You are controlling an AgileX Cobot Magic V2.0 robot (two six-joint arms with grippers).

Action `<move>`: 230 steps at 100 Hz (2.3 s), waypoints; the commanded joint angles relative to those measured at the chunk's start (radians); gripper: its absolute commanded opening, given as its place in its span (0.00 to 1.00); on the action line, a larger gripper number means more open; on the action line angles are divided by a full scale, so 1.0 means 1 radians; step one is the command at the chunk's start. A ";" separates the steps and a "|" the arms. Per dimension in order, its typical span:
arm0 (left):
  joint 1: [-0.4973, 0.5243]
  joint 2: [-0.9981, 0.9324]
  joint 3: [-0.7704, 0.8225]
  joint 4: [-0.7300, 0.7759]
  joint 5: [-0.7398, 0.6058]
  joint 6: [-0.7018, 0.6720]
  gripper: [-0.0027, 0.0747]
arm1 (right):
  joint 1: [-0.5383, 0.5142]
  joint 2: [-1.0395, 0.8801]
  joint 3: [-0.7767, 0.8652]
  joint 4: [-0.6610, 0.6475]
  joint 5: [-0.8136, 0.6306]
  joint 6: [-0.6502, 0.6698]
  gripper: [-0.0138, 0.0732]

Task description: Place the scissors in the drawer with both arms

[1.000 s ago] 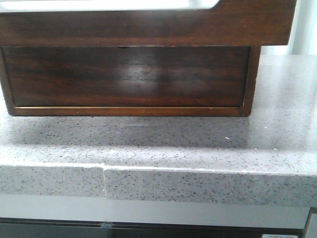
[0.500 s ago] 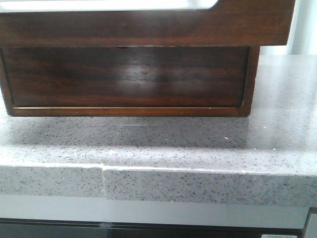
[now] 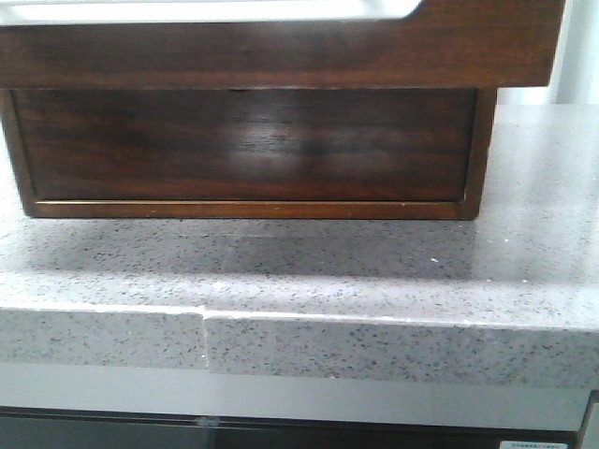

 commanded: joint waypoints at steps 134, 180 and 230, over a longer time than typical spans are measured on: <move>0.356 -0.132 0.576 0.071 -0.591 -0.147 0.01 | -0.009 0.012 -0.018 0.003 -0.079 0.003 0.11; 0.356 -0.132 0.576 0.071 -0.591 -0.147 0.01 | -0.141 0.013 0.080 -0.144 -0.150 0.062 0.11; 0.356 -0.132 0.576 0.071 -0.591 -0.147 0.01 | -0.629 0.010 0.650 -0.262 -0.470 0.480 0.11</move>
